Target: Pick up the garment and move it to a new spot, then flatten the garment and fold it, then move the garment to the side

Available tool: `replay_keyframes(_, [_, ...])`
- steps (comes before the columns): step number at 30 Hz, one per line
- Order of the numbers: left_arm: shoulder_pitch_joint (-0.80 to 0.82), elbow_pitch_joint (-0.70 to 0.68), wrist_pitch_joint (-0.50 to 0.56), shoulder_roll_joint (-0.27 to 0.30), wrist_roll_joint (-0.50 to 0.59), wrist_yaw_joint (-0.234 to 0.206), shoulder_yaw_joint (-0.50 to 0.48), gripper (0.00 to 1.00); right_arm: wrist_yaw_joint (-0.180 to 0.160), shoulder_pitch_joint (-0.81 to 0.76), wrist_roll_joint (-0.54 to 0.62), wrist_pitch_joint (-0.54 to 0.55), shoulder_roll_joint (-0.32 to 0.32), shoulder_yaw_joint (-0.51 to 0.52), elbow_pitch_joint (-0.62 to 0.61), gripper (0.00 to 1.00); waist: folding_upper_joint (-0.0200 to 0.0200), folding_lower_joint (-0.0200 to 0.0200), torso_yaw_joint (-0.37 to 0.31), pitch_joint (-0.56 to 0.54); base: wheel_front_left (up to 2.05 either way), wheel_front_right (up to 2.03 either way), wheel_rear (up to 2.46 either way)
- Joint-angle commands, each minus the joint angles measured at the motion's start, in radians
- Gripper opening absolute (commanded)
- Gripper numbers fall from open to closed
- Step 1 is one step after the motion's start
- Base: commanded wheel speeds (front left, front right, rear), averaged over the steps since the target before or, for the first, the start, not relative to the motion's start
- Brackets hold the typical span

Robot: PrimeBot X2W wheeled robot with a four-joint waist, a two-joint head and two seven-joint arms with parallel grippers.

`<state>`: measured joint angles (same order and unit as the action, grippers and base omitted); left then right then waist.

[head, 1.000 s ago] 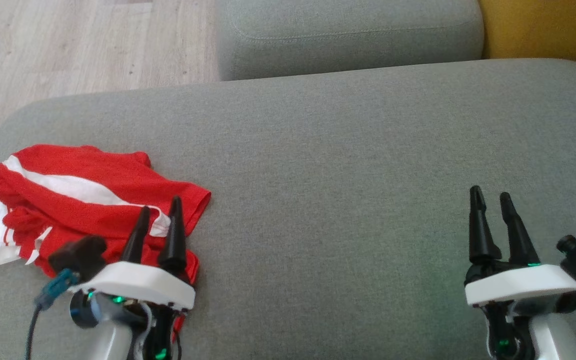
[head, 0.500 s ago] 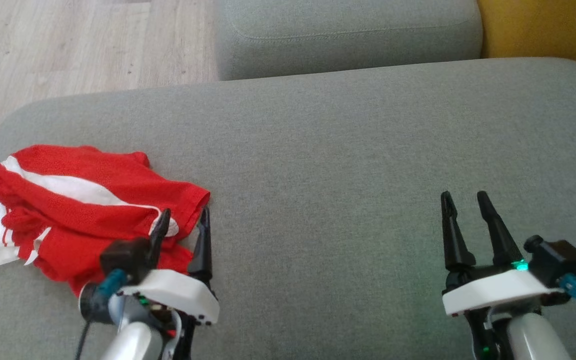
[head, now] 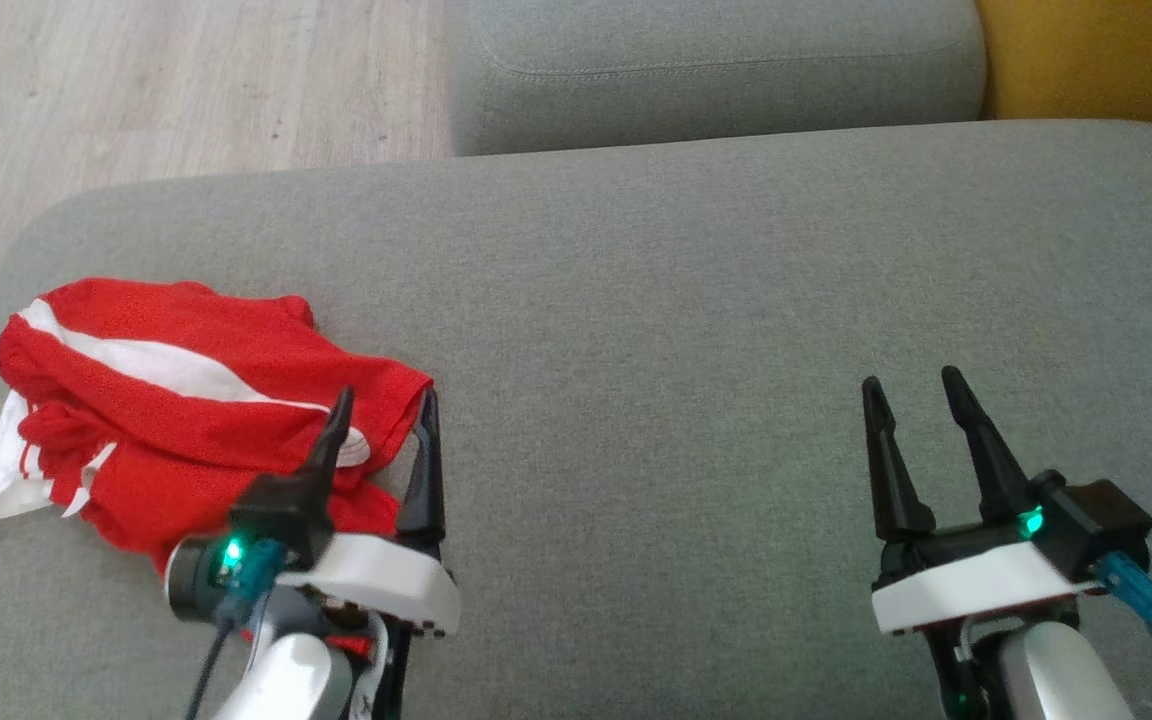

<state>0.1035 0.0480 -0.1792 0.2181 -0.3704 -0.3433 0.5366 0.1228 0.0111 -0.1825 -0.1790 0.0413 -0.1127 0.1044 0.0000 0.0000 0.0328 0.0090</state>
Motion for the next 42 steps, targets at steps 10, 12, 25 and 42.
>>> replay_keyframes(10, [-0.026, -0.104, -0.042, -0.082, 0.030, 0.090, -0.164, 1.00, 0.007, 0.004, -0.129, -0.042, 0.008, 0.007, -0.052, 1.00, 0.0000, 0.0000, 0.012, 0.003, 0.00, 0.00, 0.00])
replay_keyframes(12, [-0.042, -0.101, -0.048, -0.102, 0.050, 0.128, -0.188, 1.00, 0.007, -0.001, -0.155, -0.048, 0.008, 0.014, -0.046, 1.00, 0.0000, 0.0000, 0.012, 0.004, 0.00, 0.00, 0.00])
replay_keyframes(25, [-0.080, 0.007, -0.083, -0.163, 0.213, 0.275, -0.229, 1.00, 0.008, 0.000, -0.203, -0.083, 0.009, 0.005, 0.054, 1.00, 0.0000, 0.0000, 0.007, -0.003, 0.00, 0.00, 0.00])
replay_keyframes(42, [-0.064, 0.020, -0.083, -0.168, 0.196, 0.272, -0.240, 1.00, 0.008, -0.001, -0.185, -0.083, 0.009, -0.022, 0.057, 1.00, 0.0000, 0.0000, 0.078, -0.009, 0.00, 0.00, 0.00])
